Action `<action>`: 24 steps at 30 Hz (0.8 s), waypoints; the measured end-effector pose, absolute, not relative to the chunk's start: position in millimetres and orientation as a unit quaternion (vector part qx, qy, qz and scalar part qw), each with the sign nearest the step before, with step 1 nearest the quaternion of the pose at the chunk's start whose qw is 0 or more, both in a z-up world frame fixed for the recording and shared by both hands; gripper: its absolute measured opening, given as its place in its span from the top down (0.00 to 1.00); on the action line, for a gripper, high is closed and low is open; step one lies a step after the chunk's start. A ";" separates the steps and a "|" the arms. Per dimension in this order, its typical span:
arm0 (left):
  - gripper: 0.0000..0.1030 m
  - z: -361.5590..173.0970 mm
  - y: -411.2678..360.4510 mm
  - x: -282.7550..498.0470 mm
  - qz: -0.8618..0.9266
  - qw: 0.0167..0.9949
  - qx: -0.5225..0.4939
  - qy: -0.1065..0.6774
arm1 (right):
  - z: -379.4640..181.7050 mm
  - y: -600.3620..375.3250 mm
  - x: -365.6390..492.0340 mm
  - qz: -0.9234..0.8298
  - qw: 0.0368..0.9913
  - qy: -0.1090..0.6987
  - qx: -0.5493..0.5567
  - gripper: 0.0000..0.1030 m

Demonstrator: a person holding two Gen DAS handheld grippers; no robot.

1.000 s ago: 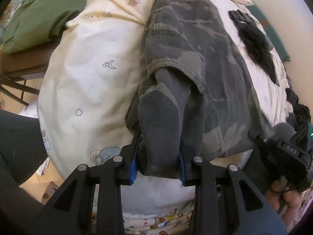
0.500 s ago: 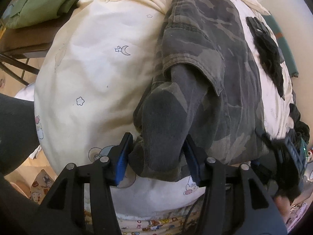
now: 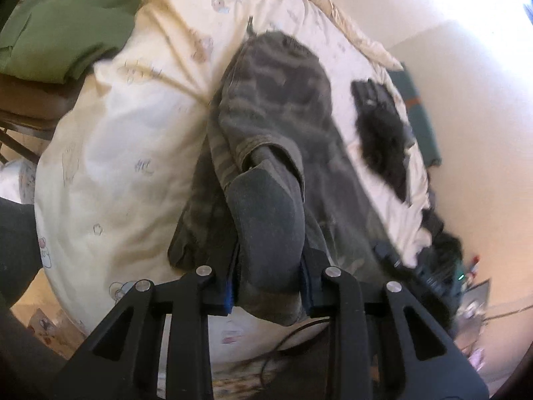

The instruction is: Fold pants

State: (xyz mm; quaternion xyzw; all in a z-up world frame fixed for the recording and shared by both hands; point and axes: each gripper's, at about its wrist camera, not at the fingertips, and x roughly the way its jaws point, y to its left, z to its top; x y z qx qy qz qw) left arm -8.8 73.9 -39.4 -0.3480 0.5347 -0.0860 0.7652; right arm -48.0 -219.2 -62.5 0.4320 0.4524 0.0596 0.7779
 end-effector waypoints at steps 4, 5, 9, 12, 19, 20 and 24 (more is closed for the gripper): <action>0.75 -13.2 75.6 28.2 -0.081 0.761 -0.341 0.546 | -39.0 -217.3 -17.4 0.065 0.768 0.463 0.438 0.87; 0.75 -8.8 73.7 39.0 -0.083 0.766 -0.322 0.550 | -33.9 -214.7 -9.5 0.066 0.772 0.464 0.430 0.87; 0.71 -32.5 75.7 45.8 -0.073 0.741 -0.332 0.579 | -38.3 -216.7 -4.4 0.063 0.768 0.476 0.425 0.87; 0.59 -71.1 81.2 22.7 -0.045 0.708 -0.377 0.595 | -59.0 -222.0 -11.4 0.050 0.753 0.490 0.437 0.87; 0.32 -145.4 56.8 -15.4 0.004 0.673 -0.394 0.625 | -84.8 -230.4 -20.1 0.036 0.738 0.507 0.444 0.87; 0.31 -146.8 54.1 -12.2 0.016 0.687 -0.378 0.620 | -85.5 -230.6 -20.3 0.039 0.738 0.506 0.444 0.87; 0.45 -142.6 38.7 5.5 -0.004 0.725 -0.338 0.600 | -89.6 -231.1 -22.4 0.041 0.740 0.502 0.446 0.87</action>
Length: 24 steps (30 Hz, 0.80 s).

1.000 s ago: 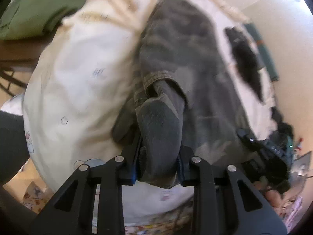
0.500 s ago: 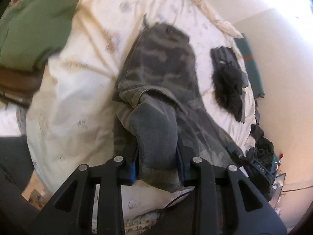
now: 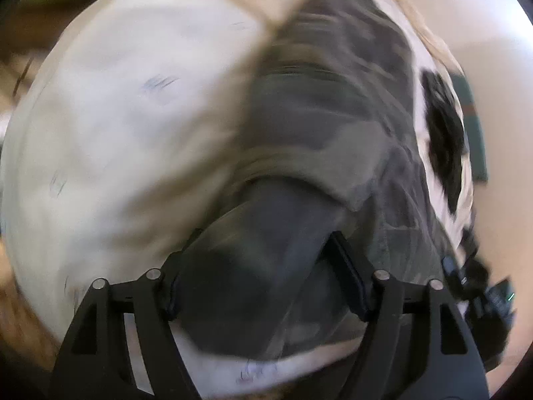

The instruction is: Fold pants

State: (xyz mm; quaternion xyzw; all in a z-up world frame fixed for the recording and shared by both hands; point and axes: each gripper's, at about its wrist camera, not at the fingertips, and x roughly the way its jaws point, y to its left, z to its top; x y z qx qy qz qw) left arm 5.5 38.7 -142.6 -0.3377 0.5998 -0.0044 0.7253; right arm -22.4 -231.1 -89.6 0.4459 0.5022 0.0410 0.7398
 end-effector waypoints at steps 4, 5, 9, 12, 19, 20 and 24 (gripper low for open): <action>0.81 -129.0 27.8 9.0 -0.040 0.730 -0.300 0.613 | -91.5 -233.8 -27.3 0.041 0.734 0.499 0.459 0.87; 0.83 -122.8 30.9 6.6 -0.046 0.728 -0.305 0.612 | -89.2 -233.9 -27.6 0.045 0.735 0.499 0.457 0.87; 0.85 -95.8 46.3 6.6 -0.057 0.717 -0.342 0.605 | -69.9 -230.5 -24.3 0.065 0.751 0.493 0.434 0.87; 0.85 -64.2 56.9 16.1 -0.072 0.713 -0.373 0.590 | -49.2 -229.5 -14.2 0.084 0.757 0.480 0.436 0.87; 0.85 -32.4 71.6 93.0 -0.072 0.663 -0.401 0.628 | -12.2 -230.6 52.5 0.084 0.759 0.474 0.439 0.87; 0.85 -31.7 73.0 110.7 -0.067 0.660 -0.401 0.631 | -12.1 -229.5 68.1 0.079 0.758 0.479 0.434 0.87; 0.84 -35.6 71.9 184.5 -0.040 0.666 -0.385 0.638 | -25.4 -222.6 157.8 0.066 0.746 0.514 0.417 0.87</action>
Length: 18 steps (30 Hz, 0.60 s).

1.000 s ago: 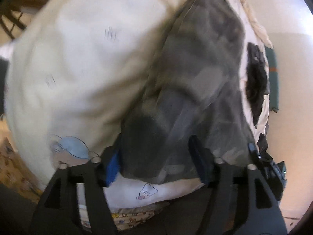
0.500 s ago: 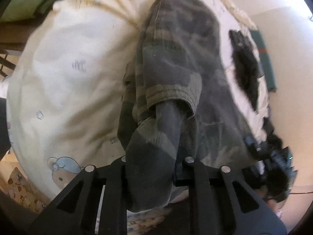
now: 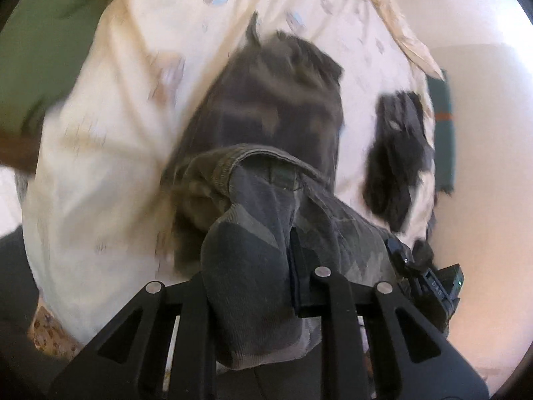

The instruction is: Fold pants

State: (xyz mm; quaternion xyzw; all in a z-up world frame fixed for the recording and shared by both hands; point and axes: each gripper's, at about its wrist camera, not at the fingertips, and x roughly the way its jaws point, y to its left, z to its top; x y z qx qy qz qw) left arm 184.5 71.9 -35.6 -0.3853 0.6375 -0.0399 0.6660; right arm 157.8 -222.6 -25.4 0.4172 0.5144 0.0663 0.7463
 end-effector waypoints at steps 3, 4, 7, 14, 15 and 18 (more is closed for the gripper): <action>0.84 -52.5 72.6 240.2 -0.018 0.665 -0.377 0.644 | -37.8 -217.3 224.1 0.053 0.743 0.539 0.393 0.87; 0.84 -55.9 71.1 258.2 -0.017 0.669 -0.364 0.647 | -42.5 -216.0 239.5 0.048 0.741 0.548 0.386 0.87; 0.83 -75.5 75.9 295.4 0.006 0.668 -0.361 0.651 | -69.1 -213.9 284.3 0.033 0.721 0.577 0.382 0.85; 0.61 -106.0 90.2 347.9 -0.024 0.650 -0.376 0.661 | -112.6 -215.7 338.8 0.054 0.676 0.616 0.402 0.60; 0.59 -101.7 91.2 348.9 -0.024 0.651 -0.379 0.658 | -107.9 -214.8 344.9 0.075 0.676 0.617 0.396 0.48; 0.22 -70.1 108.4 351.0 -0.024 0.689 -0.377 0.619 | -82.0 -215.7 351.2 0.102 0.701 0.599 0.375 0.34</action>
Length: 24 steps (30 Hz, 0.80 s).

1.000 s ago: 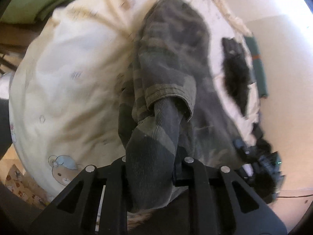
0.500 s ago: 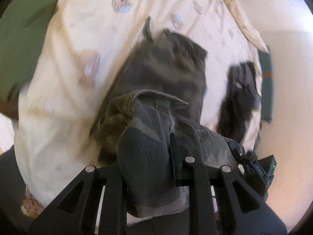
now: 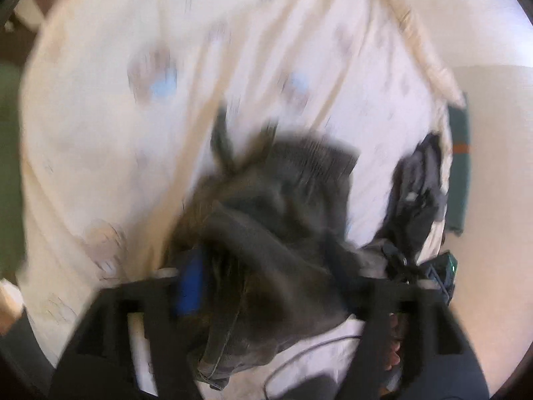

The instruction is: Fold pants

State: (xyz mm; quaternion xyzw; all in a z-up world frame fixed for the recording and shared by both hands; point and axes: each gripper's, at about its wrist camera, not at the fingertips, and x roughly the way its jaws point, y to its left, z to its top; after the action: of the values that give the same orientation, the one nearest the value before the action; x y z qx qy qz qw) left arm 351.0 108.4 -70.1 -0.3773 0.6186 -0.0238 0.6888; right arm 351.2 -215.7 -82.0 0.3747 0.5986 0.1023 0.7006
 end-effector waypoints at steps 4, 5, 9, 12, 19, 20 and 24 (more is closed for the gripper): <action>0.16 -23.4 125.0 345.6 -0.006 0.778 -0.302 0.550 | -37.7 -234.2 342.8 0.104 0.765 0.533 0.345 0.30; 0.16 -19.3 121.8 338.1 -0.010 0.787 -0.279 0.550 | -32.6 -233.1 337.9 0.118 0.770 0.533 0.330 0.30; 0.16 -32.3 94.0 294.2 -0.054 0.786 -0.217 0.576 | -18.3 -225.1 308.0 0.155 0.819 0.507 0.219 0.30; 0.19 -52.0 76.8 264.5 -0.080 0.777 -0.198 0.593 | -27.3 -226.0 287.2 0.163 0.836 0.497 0.163 0.30; 0.90 -79.4 51.0 249.5 -0.102 0.787 -0.171 0.584 | -87.4 -229.9 287.5 0.170 0.801 0.544 0.185 0.44; 0.95 -75.9 49.0 249.4 -0.108 0.791 -0.170 0.577 | -90.8 -223.4 287.0 0.184 0.799 0.545 0.179 0.56; 0.98 -49.2 49.1 249.2 -0.132 0.812 -0.158 0.546 | -61.6 -200.4 267.9 0.235 0.845 0.470 0.102 0.98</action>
State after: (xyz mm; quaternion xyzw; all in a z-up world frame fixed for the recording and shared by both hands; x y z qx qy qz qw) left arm 249.2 49.1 -49.2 -0.1577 0.5460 -0.1319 0.8122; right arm 267.9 -200.4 -61.6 0.1019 0.4700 0.2345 0.8448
